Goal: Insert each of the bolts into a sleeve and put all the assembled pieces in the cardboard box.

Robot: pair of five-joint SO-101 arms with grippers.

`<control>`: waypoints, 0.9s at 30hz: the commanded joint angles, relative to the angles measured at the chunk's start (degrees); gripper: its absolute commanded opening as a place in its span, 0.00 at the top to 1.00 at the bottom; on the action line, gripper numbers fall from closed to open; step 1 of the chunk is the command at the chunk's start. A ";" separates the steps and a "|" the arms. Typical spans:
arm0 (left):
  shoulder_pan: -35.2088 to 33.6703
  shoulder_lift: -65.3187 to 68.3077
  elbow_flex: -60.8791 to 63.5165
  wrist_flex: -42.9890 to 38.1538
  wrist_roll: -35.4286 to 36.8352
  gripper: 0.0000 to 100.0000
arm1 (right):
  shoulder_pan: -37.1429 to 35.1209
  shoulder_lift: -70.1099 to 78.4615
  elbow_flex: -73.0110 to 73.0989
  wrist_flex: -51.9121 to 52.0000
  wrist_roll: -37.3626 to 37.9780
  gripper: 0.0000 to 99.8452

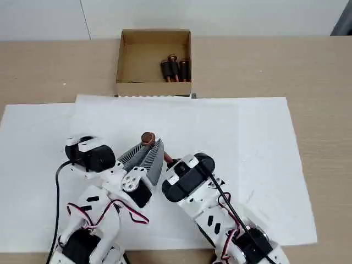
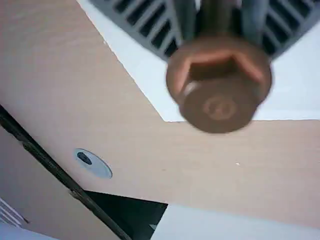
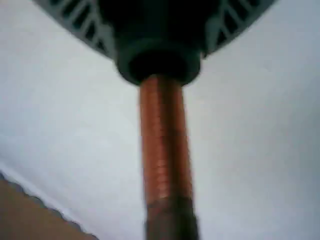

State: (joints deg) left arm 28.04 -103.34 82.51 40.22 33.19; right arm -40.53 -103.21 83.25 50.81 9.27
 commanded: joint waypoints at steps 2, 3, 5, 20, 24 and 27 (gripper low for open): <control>0.35 -0.88 -0.22 -1.67 0.53 0.99 | -0.40 -0.75 -0.62 -2.77 0.62 1.00; 0.44 -0.88 -0.22 -1.67 0.53 0.99 | -0.40 -0.75 -0.62 -3.03 0.62 1.00; 1.49 -0.88 -0.13 -1.58 0.53 0.99 | -0.40 -0.75 -0.62 -3.30 0.62 1.00; 4.40 -0.88 4.97 6.07 0.26 0.99 | -0.40 -0.75 -1.05 -4.26 4.48 1.00; 4.40 -0.88 5.67 9.32 0.26 0.99 | -0.40 -0.75 -0.88 -7.60 5.80 1.00; 4.40 -0.88 5.67 9.41 0.18 0.99 | -0.40 -0.75 -0.62 -7.69 6.24 1.00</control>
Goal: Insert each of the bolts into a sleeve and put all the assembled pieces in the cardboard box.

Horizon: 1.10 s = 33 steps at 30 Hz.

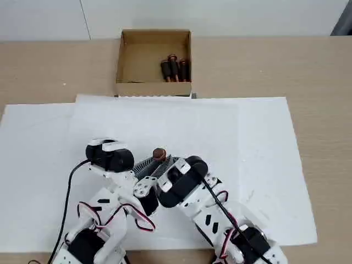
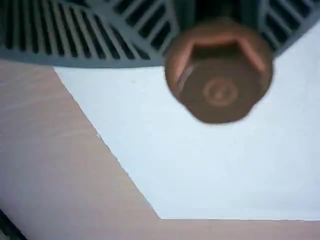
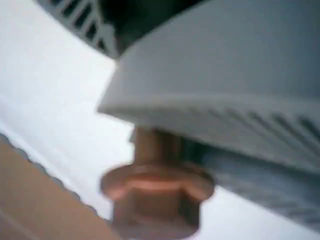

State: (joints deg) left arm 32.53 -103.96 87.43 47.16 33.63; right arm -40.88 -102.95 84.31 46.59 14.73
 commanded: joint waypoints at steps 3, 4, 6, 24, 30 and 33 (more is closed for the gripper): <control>-0.26 -0.26 0.75 2.37 -2.64 0.98 | -0.04 -1.01 -1.67 -3.38 1.05 1.00; -0.44 -0.26 0.75 2.29 -3.34 0.95 | -0.04 -1.01 -1.67 -3.38 1.05 1.00; -0.53 -0.26 0.75 2.37 -4.13 0.87 | -0.04 -1.01 -1.67 -3.38 1.05 1.00; -0.70 -0.18 -6.81 6.51 -4.84 0.76 | 0.22 -0.92 -0.35 -3.30 1.05 1.00; -4.22 -0.18 -10.24 7.03 -6.24 0.76 | 0.22 -0.92 0.44 -3.65 1.05 1.00; -7.47 -0.18 -10.77 6.95 -8.09 0.77 | 0.22 -0.92 0.44 -3.74 1.05 1.00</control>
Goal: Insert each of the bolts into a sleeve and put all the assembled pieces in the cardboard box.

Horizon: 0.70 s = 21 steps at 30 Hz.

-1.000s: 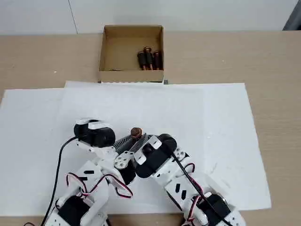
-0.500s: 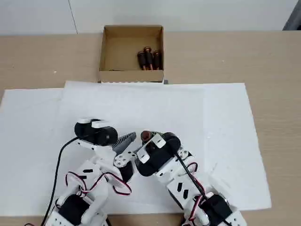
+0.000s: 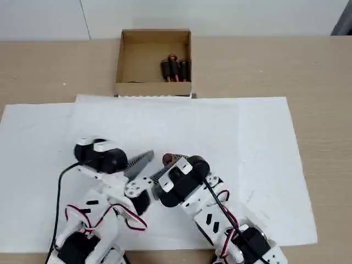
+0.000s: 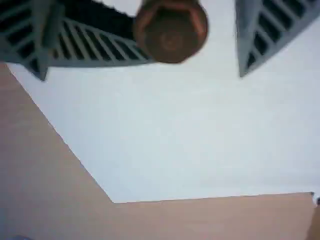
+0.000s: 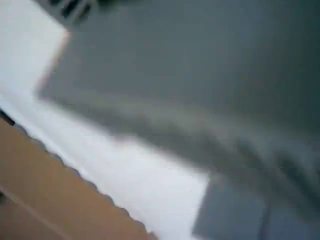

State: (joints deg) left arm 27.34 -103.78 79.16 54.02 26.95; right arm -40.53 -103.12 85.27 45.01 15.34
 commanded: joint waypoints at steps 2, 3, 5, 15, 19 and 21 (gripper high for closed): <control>-3.96 -0.35 -2.51 0.09 -2.20 0.80 | -0.13 -0.75 -0.53 -2.15 0.44 1.00; -4.48 -0.35 -2.42 0.09 -2.46 0.83 | -0.13 -0.75 -0.53 -2.15 0.44 1.00; -4.92 -0.35 -2.33 0.09 -2.81 0.91 | -0.13 -0.75 -0.53 -2.15 0.44 1.00; -7.91 -0.35 3.47 0.09 -8.79 0.99 | 5.41 -0.84 -0.88 -2.07 0.09 1.00; -14.77 -0.35 8.40 0.09 -13.36 0.99 | 11.47 -0.57 -0.35 -1.63 -0.26 1.00; -17.85 -0.35 9.80 0.26 -16.00 0.99 | 15.08 -0.40 -0.44 -1.01 -2.73 1.00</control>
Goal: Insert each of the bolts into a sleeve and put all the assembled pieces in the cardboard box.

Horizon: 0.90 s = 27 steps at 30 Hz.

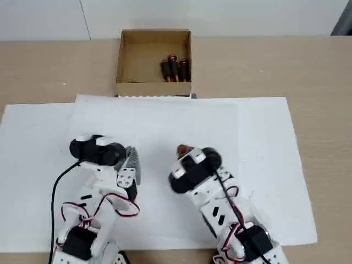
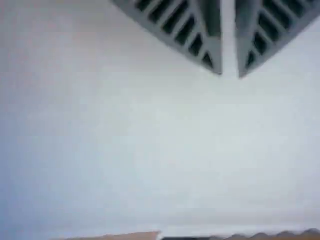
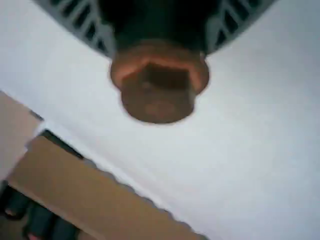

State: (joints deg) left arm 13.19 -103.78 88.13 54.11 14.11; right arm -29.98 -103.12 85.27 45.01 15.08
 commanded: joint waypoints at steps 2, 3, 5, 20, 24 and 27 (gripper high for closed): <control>-5.63 -0.35 1.63 0.35 -5.01 0.99 | 7.16 -0.40 -0.53 0.92 -5.27 1.00; -6.15 -0.35 1.98 0.44 -5.98 0.99 | 8.04 -0.31 -0.44 2.07 -6.51 1.00; -6.59 -0.35 3.82 0.44 -7.74 0.99 | 9.10 -0.31 -0.44 4.53 -9.05 1.00; -6.59 -0.35 6.99 0.35 -10.02 0.99 | 9.54 18.68 -14.07 1.80 -16.26 1.00; -6.59 -0.35 6.99 0.35 -10.02 0.99 | 9.63 36.00 -24.09 -4.70 -16.09 1.00; -6.59 -0.35 6.99 0.35 -9.93 0.99 | 9.63 50.07 -32.88 -8.66 -15.91 1.00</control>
State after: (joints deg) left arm 6.95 -103.78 95.43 54.20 4.62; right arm -20.75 -65.85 62.95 41.05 -0.57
